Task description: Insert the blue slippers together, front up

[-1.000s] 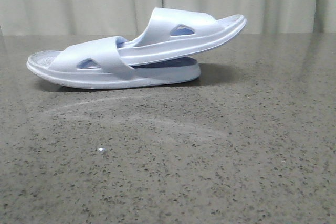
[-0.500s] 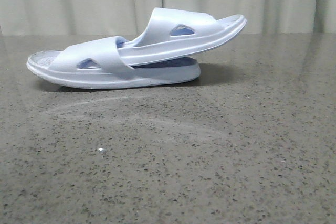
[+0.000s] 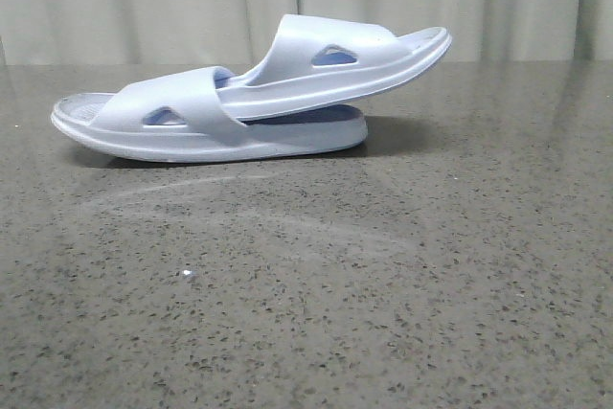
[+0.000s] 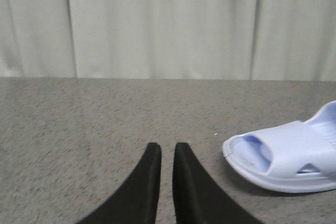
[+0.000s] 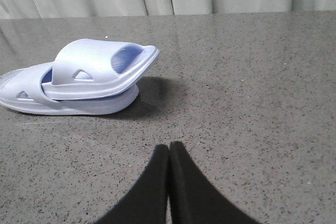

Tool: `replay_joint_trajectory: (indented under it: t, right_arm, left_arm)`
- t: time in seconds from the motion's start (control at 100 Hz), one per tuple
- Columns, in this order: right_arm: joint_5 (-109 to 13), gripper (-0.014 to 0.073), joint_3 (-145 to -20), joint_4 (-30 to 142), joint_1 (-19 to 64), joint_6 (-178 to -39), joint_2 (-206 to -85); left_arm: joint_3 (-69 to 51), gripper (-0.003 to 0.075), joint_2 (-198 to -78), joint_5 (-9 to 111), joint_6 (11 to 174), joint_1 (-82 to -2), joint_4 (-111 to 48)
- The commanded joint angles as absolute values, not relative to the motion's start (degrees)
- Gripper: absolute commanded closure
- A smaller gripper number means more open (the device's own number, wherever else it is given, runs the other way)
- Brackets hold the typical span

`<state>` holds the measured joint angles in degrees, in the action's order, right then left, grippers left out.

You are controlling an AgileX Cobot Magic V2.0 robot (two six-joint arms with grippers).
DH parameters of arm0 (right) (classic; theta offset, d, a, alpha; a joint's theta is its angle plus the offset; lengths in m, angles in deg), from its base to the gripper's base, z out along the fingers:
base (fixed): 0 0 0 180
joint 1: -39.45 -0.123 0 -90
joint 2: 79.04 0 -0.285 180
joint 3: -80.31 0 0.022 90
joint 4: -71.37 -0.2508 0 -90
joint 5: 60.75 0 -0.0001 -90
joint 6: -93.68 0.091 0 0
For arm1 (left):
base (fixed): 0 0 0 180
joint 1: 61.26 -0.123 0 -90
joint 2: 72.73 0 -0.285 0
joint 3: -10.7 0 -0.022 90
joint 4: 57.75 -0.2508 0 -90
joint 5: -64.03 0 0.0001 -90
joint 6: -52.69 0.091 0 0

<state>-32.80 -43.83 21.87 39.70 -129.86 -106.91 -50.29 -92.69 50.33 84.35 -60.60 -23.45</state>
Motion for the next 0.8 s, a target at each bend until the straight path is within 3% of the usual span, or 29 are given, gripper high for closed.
replay_joint_trajectory:
  t: [0.0,0.15,0.43,0.79]
  right_arm:
    - [-35.5,0.0672,-45.2,20.2,39.5,-130.1,-107.1]
    - [-35.5,0.0672,-45.2,20.2,39.5,-130.1,-107.1]
    - [-35.5,0.0672,-45.2,20.2,39.5,-130.1,-107.1]
    - [-35.6,0.0672,-45.2,20.2,39.5,-130.1,-107.1]
  left_arm:
    - [-52.2,0.0705,-92.6,58.5,69.1,-60.6,-36.0]
    - [-58.5,0.0705,-88.4,61.4,55.7,-60.6,-53.0]
    - [-67.4,0.0705,-81.2,64.0,55.7,-60.6,-55.6]
    - [-67.2,0.0705,-78.6,57.8,55.7,-60.6,-56.7]
